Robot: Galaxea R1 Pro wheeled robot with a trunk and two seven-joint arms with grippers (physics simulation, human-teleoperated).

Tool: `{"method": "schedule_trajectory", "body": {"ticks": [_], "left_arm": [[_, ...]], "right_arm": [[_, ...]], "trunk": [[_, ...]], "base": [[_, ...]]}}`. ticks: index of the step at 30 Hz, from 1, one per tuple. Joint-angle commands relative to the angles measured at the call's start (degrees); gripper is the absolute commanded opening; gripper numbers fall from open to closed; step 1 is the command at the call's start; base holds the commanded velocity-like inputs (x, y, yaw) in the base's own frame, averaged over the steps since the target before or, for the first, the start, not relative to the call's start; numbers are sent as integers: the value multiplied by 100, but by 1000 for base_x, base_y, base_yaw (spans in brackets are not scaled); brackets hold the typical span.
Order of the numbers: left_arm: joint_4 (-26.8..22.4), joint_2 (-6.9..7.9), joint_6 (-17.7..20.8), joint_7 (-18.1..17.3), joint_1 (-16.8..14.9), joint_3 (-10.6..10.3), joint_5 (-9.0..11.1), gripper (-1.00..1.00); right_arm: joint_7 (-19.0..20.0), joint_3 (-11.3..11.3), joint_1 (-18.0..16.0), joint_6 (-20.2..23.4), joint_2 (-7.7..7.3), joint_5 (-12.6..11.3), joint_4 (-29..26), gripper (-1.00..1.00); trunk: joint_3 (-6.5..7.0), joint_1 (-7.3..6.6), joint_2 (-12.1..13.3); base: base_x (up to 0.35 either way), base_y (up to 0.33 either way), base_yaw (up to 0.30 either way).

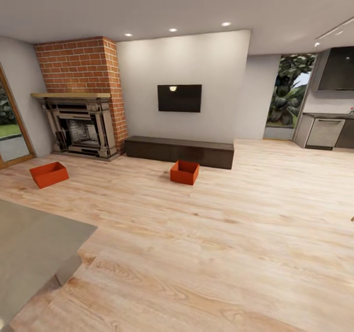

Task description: Move the two storage containers from the living room to the garage. In the garage, place one container on the floor and stack the other container on top of it (either order is fine).

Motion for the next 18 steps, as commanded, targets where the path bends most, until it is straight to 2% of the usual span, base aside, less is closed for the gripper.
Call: {"method": "schedule_trajectory", "body": {"ticks": [1, 18], "left_arm": [[-1, -5, -10, 1, -1, 38, 6, 100], [10, -24, 1, 1, -1, 36, 6, 100]], "right_arm": [[-2, 46, -5, -28, 3, -43, 16, 100], [-2, 39, -5, -25, 3, -34, 16, 100]], "trunk": [[-5, 3, -2], [-5, 3, -2]], "base": [[325, 145, 0], [325, 127, 0]]}}
